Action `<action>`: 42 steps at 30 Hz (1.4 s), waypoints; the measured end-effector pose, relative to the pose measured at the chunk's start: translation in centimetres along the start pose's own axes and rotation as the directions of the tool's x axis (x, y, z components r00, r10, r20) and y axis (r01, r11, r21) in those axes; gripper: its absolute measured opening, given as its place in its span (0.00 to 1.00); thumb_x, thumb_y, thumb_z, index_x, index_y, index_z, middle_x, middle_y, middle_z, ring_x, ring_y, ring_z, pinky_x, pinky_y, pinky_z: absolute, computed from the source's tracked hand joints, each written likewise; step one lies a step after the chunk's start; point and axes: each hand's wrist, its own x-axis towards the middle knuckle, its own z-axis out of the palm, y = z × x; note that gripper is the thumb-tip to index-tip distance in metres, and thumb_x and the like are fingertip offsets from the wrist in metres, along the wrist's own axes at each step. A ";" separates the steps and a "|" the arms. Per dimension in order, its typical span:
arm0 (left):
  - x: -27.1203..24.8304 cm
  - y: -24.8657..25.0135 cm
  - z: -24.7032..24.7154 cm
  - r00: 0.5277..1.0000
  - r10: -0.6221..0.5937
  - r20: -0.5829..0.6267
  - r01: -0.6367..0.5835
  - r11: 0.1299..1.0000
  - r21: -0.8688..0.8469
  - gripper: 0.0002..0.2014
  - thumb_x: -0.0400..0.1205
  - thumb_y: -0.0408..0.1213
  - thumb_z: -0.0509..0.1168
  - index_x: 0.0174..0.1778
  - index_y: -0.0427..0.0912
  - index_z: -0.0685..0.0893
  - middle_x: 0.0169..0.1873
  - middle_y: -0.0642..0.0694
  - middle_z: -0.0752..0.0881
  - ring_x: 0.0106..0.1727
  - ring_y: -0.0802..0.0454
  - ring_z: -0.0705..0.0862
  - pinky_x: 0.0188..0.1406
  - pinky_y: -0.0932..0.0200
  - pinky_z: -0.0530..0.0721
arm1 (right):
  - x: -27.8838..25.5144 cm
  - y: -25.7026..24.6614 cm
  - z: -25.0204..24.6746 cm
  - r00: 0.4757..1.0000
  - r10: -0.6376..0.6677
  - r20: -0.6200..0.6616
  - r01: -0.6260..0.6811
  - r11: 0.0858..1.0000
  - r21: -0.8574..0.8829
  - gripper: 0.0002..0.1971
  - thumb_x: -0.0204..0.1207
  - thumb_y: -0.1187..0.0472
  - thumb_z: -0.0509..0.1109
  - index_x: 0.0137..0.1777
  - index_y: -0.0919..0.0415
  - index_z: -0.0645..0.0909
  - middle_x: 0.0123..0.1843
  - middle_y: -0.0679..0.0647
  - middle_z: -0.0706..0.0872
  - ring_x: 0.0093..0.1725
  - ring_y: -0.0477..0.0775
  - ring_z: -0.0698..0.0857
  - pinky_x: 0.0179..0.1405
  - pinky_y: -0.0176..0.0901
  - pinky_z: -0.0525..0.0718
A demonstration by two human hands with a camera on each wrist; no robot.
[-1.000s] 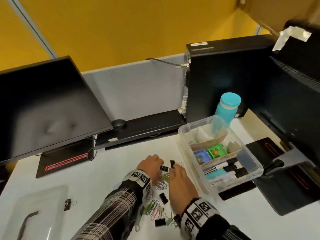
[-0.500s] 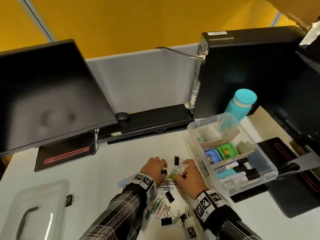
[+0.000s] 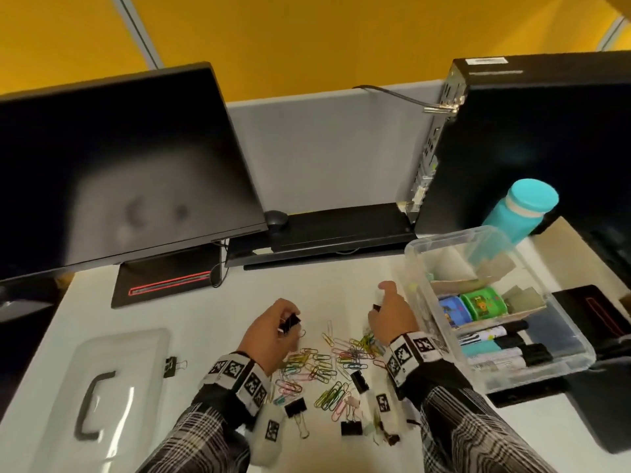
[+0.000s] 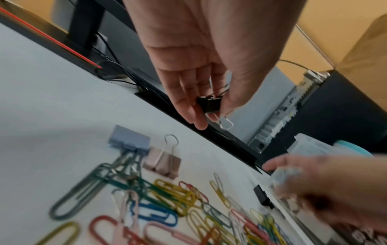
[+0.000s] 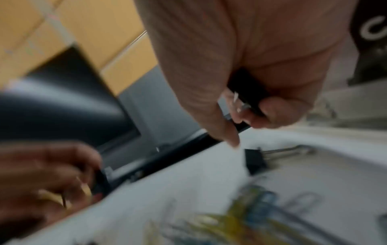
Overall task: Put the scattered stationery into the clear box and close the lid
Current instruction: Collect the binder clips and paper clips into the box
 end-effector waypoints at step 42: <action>0.8 -0.8 0.5 0.981 -0.193 -0.007 0.193 0.978 0.085 0.06 0.81 0.37 0.62 0.44 0.37 0.78 0.42 0.53 0.82 0.39 0.62 0.81 0.45 0.72 0.81 | -7.9 4.9 -0.4 0.995 -0.095 0.017 0.057 0.720 0.692 0.07 0.80 0.61 0.65 0.57 0.59 0.79 0.29 0.52 0.77 0.25 0.44 0.75 0.26 0.34 0.72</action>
